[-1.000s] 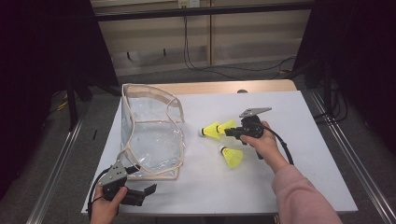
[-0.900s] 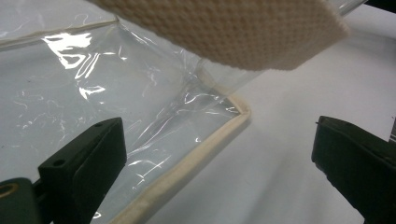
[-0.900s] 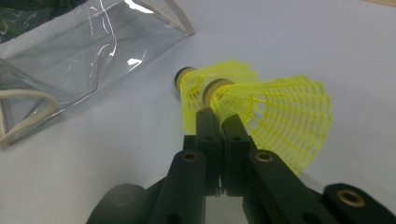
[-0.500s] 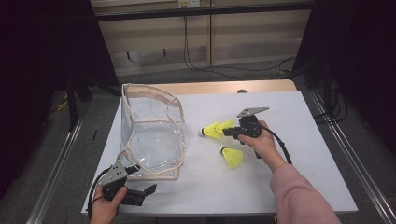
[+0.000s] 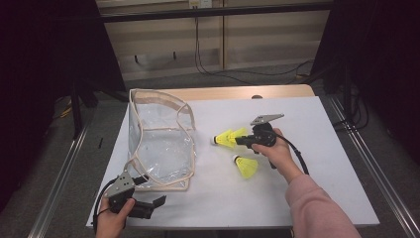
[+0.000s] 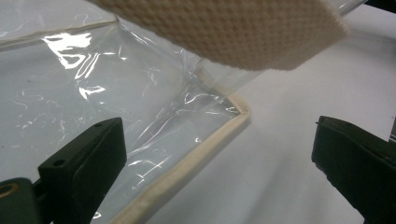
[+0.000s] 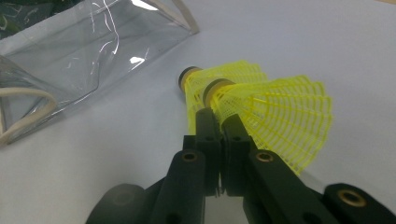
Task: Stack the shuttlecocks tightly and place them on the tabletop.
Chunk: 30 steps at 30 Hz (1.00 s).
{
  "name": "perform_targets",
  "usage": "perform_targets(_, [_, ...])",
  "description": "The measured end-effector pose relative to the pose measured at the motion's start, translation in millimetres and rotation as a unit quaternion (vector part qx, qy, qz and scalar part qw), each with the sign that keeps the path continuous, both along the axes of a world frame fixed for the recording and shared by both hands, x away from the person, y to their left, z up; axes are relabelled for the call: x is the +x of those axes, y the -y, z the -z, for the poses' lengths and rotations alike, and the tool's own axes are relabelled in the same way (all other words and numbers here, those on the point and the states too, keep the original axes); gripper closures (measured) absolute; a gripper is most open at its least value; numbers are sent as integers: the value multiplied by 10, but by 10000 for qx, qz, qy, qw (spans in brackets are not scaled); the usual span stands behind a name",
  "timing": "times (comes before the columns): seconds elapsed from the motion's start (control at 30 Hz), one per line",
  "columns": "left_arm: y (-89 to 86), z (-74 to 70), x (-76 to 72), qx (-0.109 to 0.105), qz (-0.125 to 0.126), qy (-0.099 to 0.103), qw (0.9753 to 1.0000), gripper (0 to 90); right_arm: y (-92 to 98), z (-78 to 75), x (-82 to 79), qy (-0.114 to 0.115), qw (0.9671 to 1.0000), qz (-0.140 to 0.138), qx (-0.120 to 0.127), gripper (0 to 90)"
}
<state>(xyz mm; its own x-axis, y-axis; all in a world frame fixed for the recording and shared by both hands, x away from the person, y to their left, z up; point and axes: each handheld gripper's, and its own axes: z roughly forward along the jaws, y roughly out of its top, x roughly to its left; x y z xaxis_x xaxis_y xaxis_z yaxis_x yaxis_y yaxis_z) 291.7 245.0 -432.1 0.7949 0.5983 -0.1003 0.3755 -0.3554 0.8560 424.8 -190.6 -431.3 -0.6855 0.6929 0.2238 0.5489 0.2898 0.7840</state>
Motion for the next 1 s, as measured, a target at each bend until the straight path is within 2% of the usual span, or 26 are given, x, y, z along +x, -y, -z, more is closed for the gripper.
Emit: perform_targets(1.0, [-2,3,2,-19,12,5,10000,30,-82,38,38,-2,9999,-121,-32,880])
